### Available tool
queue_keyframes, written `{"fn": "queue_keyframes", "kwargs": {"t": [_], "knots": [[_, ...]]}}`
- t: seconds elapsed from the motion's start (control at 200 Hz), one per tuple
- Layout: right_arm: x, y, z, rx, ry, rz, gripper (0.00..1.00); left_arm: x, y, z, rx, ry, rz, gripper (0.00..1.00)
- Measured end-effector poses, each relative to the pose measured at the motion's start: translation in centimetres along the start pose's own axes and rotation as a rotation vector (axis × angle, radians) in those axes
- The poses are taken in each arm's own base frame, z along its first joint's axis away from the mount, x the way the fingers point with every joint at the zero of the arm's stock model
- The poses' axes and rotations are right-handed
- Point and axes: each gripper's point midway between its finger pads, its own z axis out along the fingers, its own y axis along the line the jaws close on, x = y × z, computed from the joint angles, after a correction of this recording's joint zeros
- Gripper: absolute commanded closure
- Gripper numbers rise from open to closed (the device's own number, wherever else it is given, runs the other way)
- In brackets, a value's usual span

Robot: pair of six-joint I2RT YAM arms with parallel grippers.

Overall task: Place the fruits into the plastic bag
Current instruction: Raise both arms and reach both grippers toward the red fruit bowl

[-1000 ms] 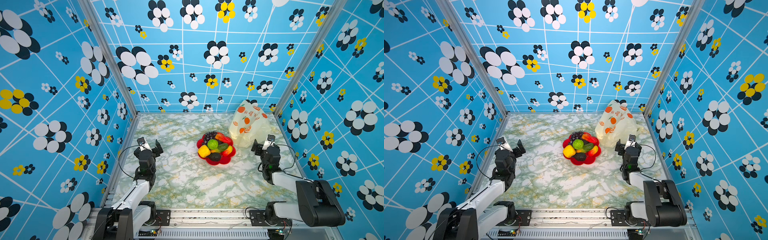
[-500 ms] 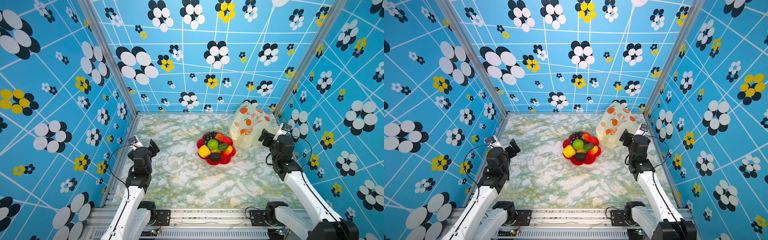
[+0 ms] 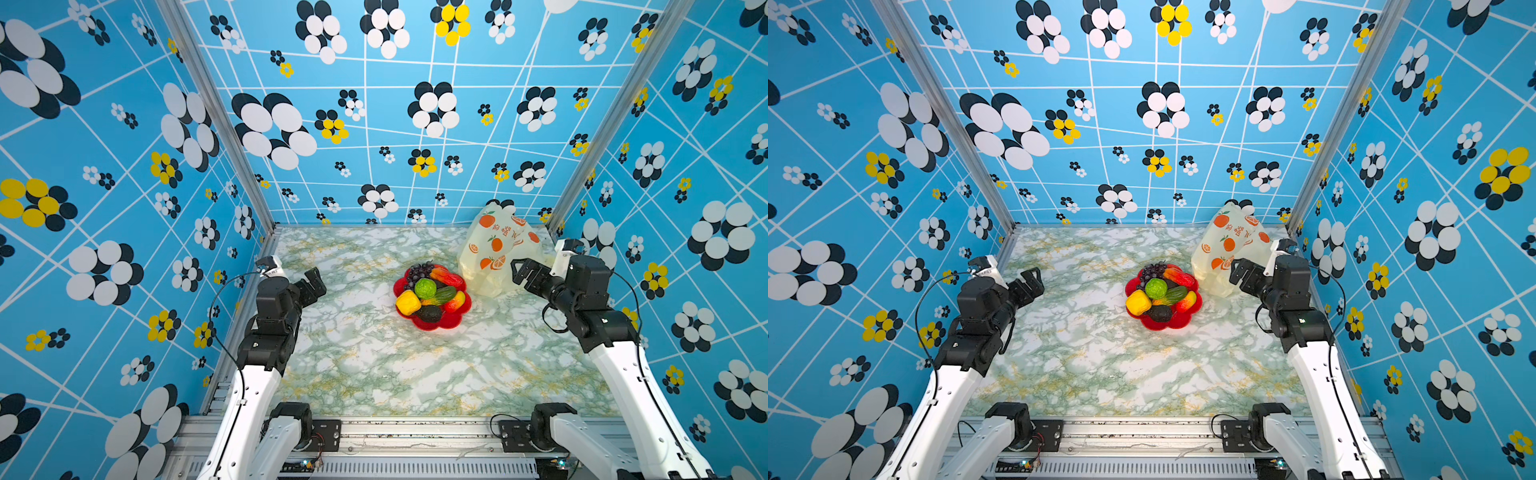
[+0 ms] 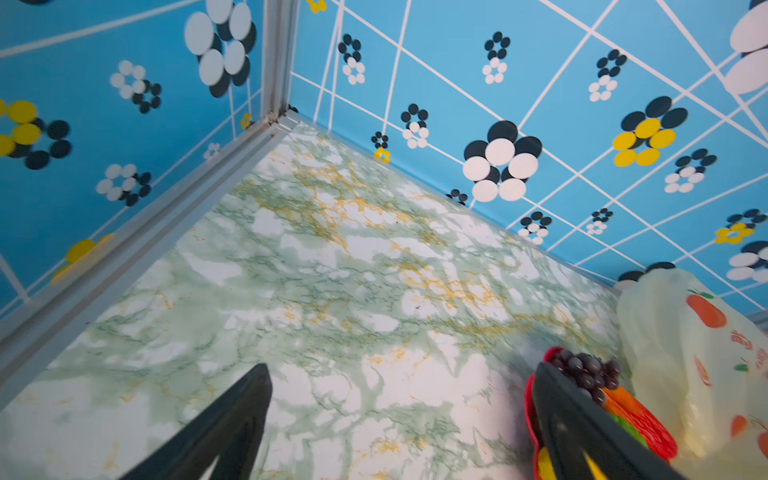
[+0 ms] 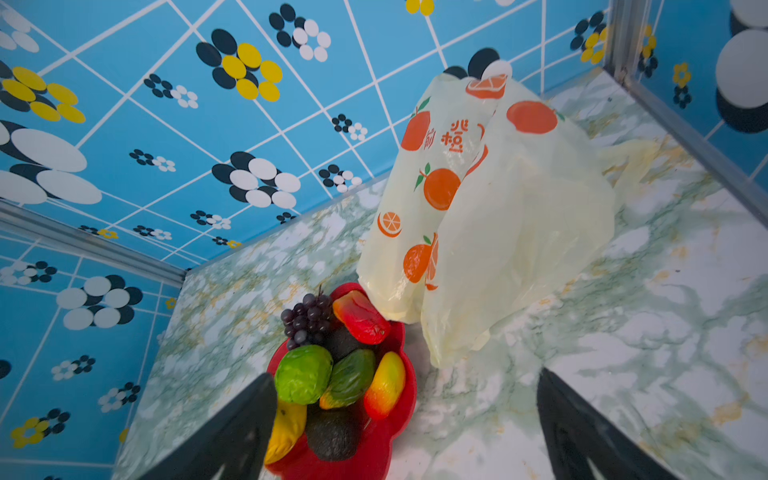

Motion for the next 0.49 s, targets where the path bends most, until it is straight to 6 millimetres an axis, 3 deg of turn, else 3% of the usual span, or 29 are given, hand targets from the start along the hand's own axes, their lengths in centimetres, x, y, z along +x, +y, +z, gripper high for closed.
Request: {"fn": "queue_keyframes", "kwargs": {"t": [0.205,0.495], "knots": [[2.5,0.8,1.0,-0.054,0.139,0.059,0.03,1.3,-3.6,0.4,0.159,0.135,-0.029,0.01],[5.0,1.0,3.4,-0.085,0.277,0.113,0.09,5.1,-8.5,1.6,0.291,0.318,0.005,0.01]]}}
